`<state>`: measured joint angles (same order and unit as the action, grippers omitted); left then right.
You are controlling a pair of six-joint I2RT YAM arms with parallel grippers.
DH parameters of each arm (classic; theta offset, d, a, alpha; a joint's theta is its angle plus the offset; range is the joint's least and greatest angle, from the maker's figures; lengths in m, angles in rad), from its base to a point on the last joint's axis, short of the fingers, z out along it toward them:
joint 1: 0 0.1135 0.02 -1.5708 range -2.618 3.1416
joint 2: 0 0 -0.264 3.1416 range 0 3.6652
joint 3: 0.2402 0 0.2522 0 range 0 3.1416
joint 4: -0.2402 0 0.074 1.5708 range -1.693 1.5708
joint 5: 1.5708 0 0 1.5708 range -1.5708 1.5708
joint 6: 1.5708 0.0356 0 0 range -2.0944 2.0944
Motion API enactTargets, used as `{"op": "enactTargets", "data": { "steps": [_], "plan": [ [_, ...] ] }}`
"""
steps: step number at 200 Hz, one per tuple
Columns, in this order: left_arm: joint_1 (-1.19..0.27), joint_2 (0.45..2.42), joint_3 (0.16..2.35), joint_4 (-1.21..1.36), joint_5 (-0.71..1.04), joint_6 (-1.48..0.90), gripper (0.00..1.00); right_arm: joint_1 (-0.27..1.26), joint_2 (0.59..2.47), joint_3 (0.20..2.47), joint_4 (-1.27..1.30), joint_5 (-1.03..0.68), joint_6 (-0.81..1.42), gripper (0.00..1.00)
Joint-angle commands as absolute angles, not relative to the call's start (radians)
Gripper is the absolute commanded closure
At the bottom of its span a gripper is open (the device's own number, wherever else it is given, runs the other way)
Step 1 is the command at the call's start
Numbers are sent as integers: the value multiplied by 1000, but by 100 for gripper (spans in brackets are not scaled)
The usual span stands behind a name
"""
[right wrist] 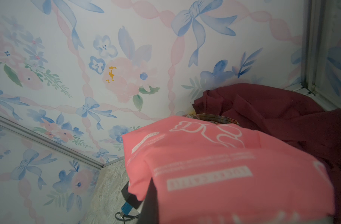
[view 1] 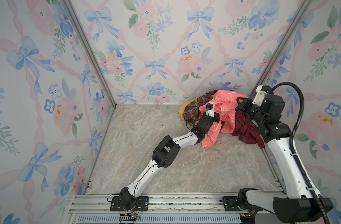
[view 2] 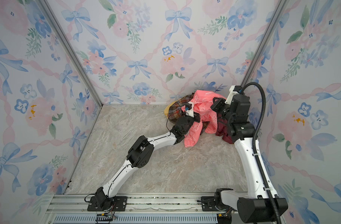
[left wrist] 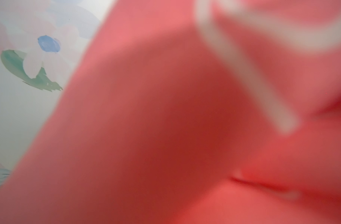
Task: Pick out a specific cloth from the pile
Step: 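Grasp the raised pink jacket with the left gripper while the right holds it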
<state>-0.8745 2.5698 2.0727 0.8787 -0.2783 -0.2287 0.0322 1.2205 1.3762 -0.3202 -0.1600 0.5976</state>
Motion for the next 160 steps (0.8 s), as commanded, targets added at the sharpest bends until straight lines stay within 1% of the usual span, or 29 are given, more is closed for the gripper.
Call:
{"op": "enactTargets", "data": {
  "steps": [1, 42, 71, 89, 102, 108, 123, 151, 160],
  "plan": [
    [-882, 2420, 2058, 1008, -249, -275, 100, 12, 1234, 1325, -338, -173, 562, 100],
    [-898, 2325, 2020, 1009, -211, -338, 100, -6, 1215, 1199, -345, -138, 560, 100],
    [-908, 2266, 2001, 1009, -187, -383, 100, -9, 1240, 1168, -385, -122, 539, 100],
    [-907, 2227, 1975, 1009, -181, -407, 100, -12, 1249, 1151, -398, -114, 526, 87],
    [-905, 2207, 1968, 1009, -164, -416, 100, -16, 1249, 1139, -397, -114, 520, 73],
    [-905, 2201, 1965, 1008, -156, -418, 100, -18, 1247, 1133, -396, -113, 519, 68],
    [-904, 2186, 1960, 1009, -152, -412, 100, -17, 1237, 1116, -387, -111, 524, 60],
    [-890, 2171, 1968, 1007, -143, -425, 100, -17, 1210, 1078, -378, -116, 528, 37],
    [-885, 2161, 1968, 1007, -140, -426, 100, -17, 1199, 1062, -376, -119, 525, 32]
  ]
}}
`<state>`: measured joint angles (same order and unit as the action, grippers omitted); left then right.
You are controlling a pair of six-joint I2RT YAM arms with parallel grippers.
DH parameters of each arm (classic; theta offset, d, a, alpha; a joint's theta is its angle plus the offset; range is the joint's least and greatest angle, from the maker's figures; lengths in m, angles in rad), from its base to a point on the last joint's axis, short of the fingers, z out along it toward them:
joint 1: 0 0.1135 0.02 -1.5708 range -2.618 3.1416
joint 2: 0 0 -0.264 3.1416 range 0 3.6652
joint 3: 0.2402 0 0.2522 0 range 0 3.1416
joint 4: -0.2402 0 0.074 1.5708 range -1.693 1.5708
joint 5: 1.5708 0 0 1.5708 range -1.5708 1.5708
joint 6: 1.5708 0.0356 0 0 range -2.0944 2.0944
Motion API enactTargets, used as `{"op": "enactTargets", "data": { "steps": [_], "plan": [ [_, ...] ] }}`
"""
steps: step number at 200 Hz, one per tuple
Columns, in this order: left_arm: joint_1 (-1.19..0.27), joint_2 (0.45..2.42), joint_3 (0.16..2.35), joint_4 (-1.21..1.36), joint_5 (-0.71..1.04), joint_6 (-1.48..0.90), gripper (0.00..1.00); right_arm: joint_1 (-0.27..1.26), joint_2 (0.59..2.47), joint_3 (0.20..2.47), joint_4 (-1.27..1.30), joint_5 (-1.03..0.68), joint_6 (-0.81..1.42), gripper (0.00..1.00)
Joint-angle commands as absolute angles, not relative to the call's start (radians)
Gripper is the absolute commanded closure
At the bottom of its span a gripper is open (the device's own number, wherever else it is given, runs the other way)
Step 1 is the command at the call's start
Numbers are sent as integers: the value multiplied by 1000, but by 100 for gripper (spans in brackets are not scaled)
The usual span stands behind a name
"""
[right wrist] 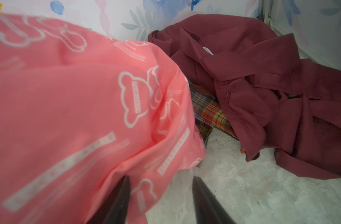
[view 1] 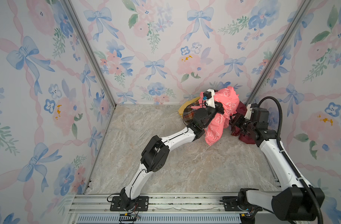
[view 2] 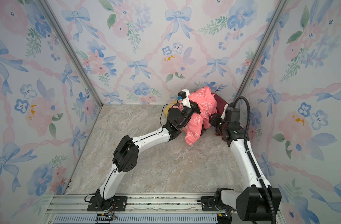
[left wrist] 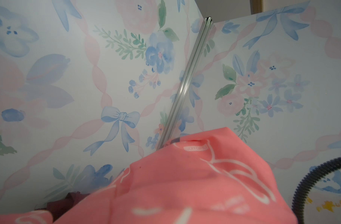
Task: Pick out a specific cloth from the pile
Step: 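Grasp the raised pink jacket with the left gripper while the right holds it, then pull the pink jacket away with the left gripper while the right releases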
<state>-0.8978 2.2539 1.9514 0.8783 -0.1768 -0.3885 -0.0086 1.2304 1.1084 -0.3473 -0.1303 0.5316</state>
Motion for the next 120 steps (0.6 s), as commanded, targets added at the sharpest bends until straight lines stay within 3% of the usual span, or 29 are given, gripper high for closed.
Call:
{"op": "enactTargets", "data": {
  "steps": [1, 17, 56, 120],
  "plan": [
    [-882, 2161, 1968, 1008, -140, -426, 100, -17, 1197, 1060, -376, -119, 525, 32],
    [-869, 2134, 1959, 1005, -141, -432, 100, -15, 1169, 1023, -370, -117, 507, 22],
    [-822, 2030, 1909, 950, -119, -470, 100, 5, 1109, 959, -382, -82, 453, 9],
    [-682, 1772, 1708, 812, -90, -455, 100, 146, 1073, 900, -281, -70, 427, 3]
  ]
}}
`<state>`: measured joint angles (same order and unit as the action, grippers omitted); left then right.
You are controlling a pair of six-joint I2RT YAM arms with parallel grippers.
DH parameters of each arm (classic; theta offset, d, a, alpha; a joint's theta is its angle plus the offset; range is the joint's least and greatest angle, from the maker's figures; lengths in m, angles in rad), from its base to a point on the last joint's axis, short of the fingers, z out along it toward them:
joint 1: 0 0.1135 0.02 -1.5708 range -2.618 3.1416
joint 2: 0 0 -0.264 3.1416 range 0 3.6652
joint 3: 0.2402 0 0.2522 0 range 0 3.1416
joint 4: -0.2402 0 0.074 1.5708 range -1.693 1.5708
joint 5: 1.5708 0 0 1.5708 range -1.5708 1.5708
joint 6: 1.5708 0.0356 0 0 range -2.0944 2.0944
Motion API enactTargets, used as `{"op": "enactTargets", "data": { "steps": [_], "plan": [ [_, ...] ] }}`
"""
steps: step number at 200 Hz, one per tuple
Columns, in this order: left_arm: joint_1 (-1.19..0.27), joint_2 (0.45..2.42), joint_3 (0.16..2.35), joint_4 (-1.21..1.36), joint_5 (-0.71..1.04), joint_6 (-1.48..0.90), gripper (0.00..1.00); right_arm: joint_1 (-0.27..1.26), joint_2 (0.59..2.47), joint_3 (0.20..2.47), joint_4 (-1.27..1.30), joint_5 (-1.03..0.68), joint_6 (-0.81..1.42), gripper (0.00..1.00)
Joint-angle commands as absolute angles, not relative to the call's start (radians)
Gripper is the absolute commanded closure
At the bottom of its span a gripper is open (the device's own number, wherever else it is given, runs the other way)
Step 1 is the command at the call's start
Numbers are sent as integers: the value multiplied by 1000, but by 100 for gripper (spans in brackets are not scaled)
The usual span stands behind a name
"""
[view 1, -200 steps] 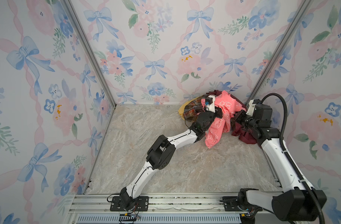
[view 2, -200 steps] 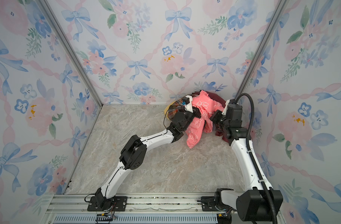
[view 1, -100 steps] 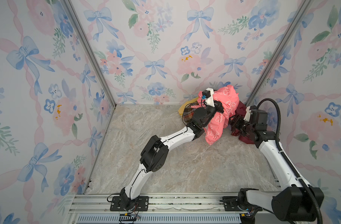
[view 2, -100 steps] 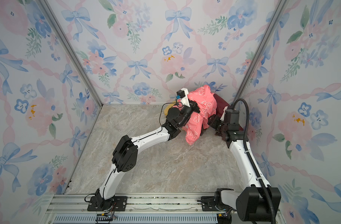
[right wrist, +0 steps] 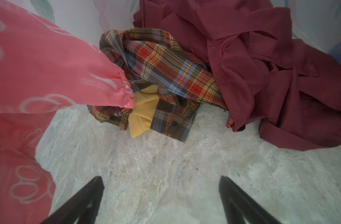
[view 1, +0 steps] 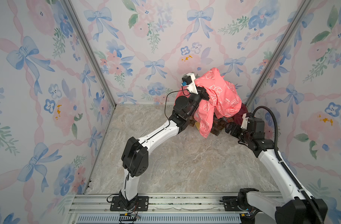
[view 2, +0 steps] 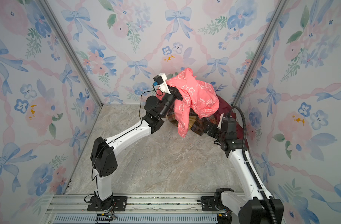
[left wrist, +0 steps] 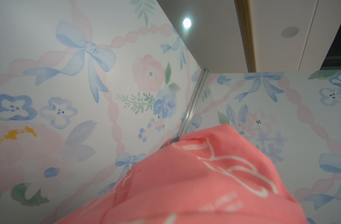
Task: Pick out a specific cloth from the pile
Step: 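Pull the pink jacket away with the left gripper while the right releases, then carry the pink jacket toward the near corner with the left gripper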
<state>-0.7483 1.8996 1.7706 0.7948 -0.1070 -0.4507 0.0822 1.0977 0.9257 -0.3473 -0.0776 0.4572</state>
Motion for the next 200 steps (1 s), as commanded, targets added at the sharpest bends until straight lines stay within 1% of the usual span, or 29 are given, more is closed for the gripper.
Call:
{"op": "enactTargets", "data": {
  "steps": [1, 32, 68, 97, 114, 129, 174, 200],
  "plan": [
    [-679, 1767, 1705, 811, -88, -454, 100, 150, 1074, 900, -277, -72, 426, 3],
    [-551, 1631, 1575, 743, -89, -429, 100, 287, 1071, 888, -189, -47, 407, 0],
    [-389, 1474, 1405, 684, -101, -405, 100, 406, 1107, 904, -179, 1, 384, 1],
    [-256, 1383, 1277, 632, -108, -423, 100, 474, 1130, 897, -154, 0, 372, 3],
    [-178, 1362, 1218, 600, -91, -490, 100, 524, 1149, 900, -141, -7, 345, 3],
    [-137, 1356, 1179, 577, -92, -488, 100, 570, 1165, 904, -122, -2, 324, 3],
    [-58, 1372, 1128, 504, -146, -481, 100, 682, 1217, 931, -105, 14, 291, 3],
    [-44, 1395, 1132, 475, -160, -490, 100, 707, 1237, 937, -106, 23, 292, 3]
  ]
}}
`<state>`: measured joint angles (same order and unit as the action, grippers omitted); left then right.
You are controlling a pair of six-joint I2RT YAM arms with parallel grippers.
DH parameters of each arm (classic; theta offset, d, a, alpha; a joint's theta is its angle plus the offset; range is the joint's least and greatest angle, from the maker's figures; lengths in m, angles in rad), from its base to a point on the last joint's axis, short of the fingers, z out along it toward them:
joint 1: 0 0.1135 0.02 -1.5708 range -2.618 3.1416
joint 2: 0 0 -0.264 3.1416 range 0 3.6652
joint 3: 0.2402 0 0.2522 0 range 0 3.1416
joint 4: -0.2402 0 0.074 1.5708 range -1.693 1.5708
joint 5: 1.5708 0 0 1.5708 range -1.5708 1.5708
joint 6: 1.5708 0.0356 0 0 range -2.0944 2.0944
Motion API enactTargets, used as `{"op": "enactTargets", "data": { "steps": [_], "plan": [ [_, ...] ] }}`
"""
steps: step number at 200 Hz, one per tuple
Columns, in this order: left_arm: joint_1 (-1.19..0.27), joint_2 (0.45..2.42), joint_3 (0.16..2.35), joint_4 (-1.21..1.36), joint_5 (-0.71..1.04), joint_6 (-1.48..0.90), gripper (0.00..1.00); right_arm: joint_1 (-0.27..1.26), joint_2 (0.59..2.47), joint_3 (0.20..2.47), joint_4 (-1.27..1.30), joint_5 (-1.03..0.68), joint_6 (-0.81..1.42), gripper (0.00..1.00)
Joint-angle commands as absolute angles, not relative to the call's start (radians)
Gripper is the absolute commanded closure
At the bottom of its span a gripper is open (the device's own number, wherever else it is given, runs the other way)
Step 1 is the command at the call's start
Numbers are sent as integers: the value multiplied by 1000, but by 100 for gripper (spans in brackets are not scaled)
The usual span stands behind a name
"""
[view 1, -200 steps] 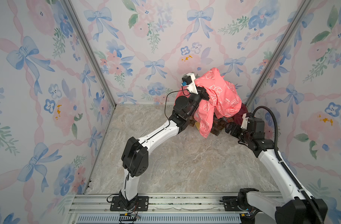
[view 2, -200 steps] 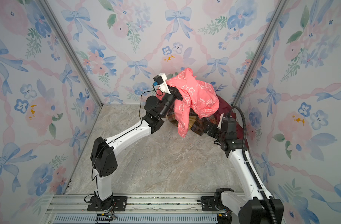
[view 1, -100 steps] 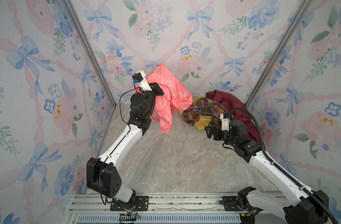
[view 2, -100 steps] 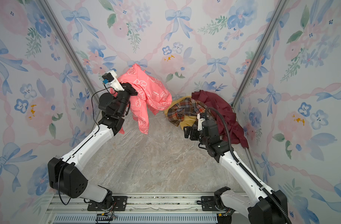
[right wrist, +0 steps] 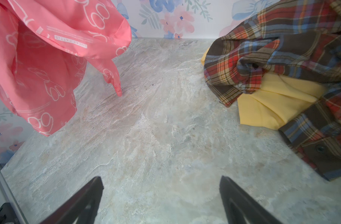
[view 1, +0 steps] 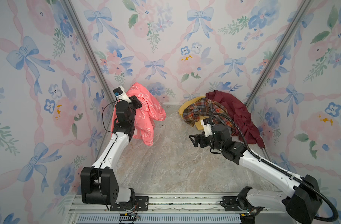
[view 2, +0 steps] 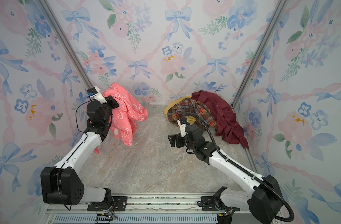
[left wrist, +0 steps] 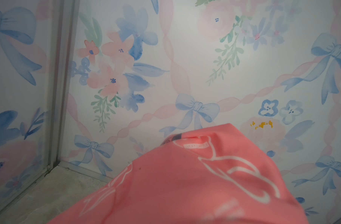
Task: Pick out a specific cloth from the pile
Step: 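Carry the pink jacket toward the near corner with the left gripper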
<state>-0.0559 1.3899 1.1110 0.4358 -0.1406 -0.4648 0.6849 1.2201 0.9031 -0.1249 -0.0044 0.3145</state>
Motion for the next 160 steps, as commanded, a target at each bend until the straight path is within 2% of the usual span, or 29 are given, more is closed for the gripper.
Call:
{"op": "enactTargets", "data": {
  "steps": [1, 160],
  "plan": [
    [-44, 1395, 1132, 474, -160, -490, 100, 708, 1237, 937, -105, 23, 293, 3],
    [-1, 1678, 1402, 525, -203, -737, 100, 750, 1311, 984, -111, 80, 309, 3]
  ]
}}
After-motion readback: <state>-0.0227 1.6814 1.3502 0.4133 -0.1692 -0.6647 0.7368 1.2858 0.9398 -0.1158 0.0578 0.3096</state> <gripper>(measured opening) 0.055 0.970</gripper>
